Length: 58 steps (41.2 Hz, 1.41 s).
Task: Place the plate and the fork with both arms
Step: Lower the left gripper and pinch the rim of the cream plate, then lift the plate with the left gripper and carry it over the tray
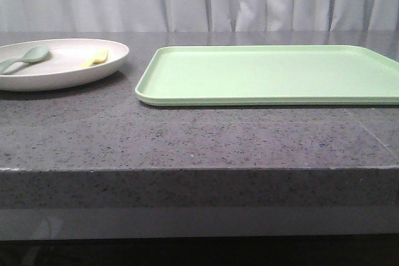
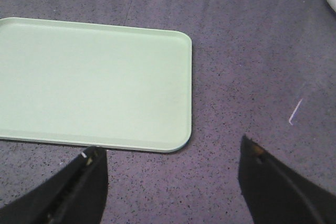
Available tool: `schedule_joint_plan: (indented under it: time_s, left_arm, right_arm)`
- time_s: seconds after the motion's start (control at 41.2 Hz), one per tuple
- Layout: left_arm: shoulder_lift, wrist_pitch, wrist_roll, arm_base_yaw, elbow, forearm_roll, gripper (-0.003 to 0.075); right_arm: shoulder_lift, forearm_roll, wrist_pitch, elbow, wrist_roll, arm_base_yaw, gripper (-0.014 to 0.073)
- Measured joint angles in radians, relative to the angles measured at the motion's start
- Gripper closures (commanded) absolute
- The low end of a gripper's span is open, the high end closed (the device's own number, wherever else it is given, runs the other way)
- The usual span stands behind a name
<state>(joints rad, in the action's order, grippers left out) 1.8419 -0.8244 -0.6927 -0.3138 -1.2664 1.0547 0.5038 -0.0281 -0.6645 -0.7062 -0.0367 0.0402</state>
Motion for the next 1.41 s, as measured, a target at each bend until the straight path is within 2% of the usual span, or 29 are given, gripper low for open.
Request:
schedule_joint_plan:
  time_s: [0.121,0.437,0.607,0.728,0.946,1.407]
  left_arm:
    - [0.000,0.000,-0.002,0.000,0.000,-0.002,0.0739]
    - [-0.011,-0.007,0.050,0.005,-0.038,-0.022,0.0741]
    - [-0.039,-0.010,0.188,0.043,-0.126,-0.125,0.0741]
    - [-0.045,-0.035,0.296,0.110,-0.212,-0.226,0.0741]
    - [-0.045,-0.053,0.427,0.259,-0.314,-0.282,0.0741]
    - [-0.016,0.048,0.812,0.630,-0.419,-0.601,0.0741]
  right_arm:
    - [0.000,0.000,0.000,0.000,0.000,0.000,0.0051]
    - [0.000,0.000,0.000,0.000,0.000,0.000,0.0051]
    - [0.000,0.000,0.000,0.000,0.000,0.000,0.0051]
    - [0.000,0.000,0.000,0.000,0.000,0.000,0.0051]
    - [0.000,0.000,0.000,0.000,0.000,0.000,0.0051]
    - [0.000,0.000,0.000,0.000,0.000,0.000,0.0051]
